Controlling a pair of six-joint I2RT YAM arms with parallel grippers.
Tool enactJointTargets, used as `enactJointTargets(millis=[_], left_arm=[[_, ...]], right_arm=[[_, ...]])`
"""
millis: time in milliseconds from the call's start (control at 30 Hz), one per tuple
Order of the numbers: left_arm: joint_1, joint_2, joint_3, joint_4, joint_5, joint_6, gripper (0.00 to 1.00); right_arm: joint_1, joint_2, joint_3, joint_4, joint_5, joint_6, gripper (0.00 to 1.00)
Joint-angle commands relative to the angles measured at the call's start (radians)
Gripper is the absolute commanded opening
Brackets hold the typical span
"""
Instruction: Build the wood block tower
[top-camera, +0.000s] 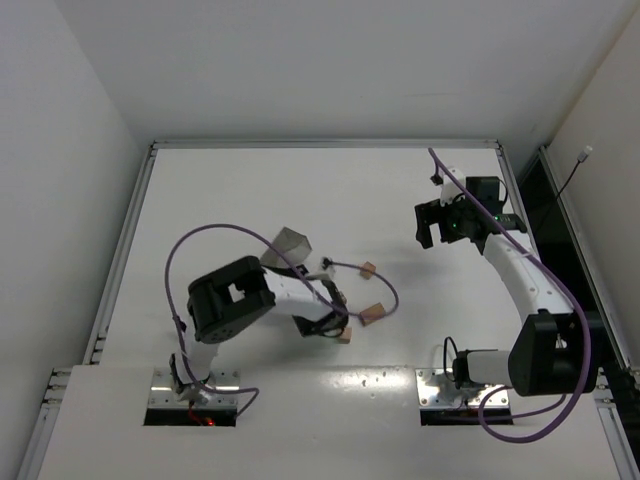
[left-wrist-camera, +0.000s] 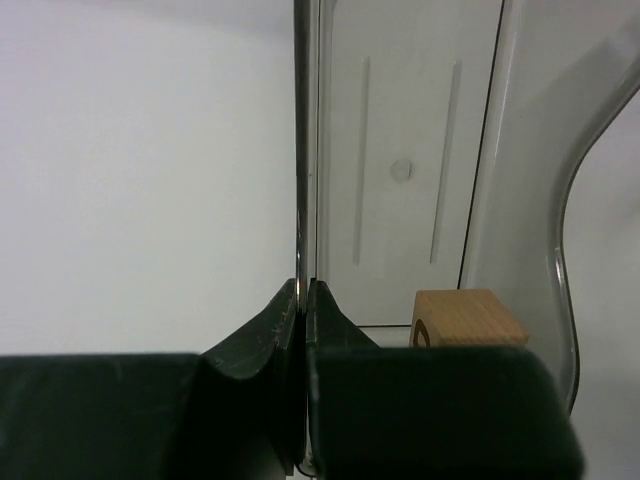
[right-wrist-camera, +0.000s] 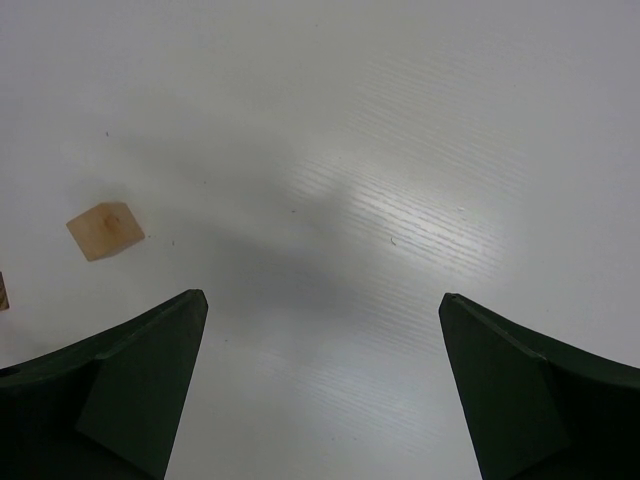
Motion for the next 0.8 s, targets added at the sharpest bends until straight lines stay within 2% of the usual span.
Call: enactJointTargets(millis=[0, 133, 200, 233, 400, 667, 767], left_arm=[[0.151, -0.109, -0.046, -0.025, -0.307, 0.021, 0.00], [-0.012, -0.059, 0.041, -0.028, -0.307, 0.081, 0.00], [-0.119, -0.002, 0.051, -0.028, -0.307, 0.104, 0.00], [-0.135, 0.018, 0.040, -0.028, -0.307, 0.104, 0.00], [-0.135, 0.047, -0.018, -0.028, -0.307, 0.094, 0.00], [-0.135, 0.046, -0.049, -0.028, -0.307, 0.208, 0.00], [-0.135, 0.024, -0.115, -0.028, -0.307, 0.265, 0.00]], right_arm=[[0.008, -0.034, 0.028, 0.015, 0.000, 0.016, 0.99], [0.017, -0.009, 0.031, 0.023, -0.021, 0.016, 0.99], [0.017, 0.000, 0.067, 0.012, -0.021, 0.016, 0.99], [0.017, 0.011, 0.068, 0.000, -0.021, 0.016, 0.99], [0.017, 0.000, 0.051, 0.012, -0.011, 0.016, 0.99], [0.017, 0.009, 0.048, 0.012, -0.011, 0.006, 0.99], [0.017, 0.009, 0.048, 0.012, -0.021, 0.006, 0.99]])
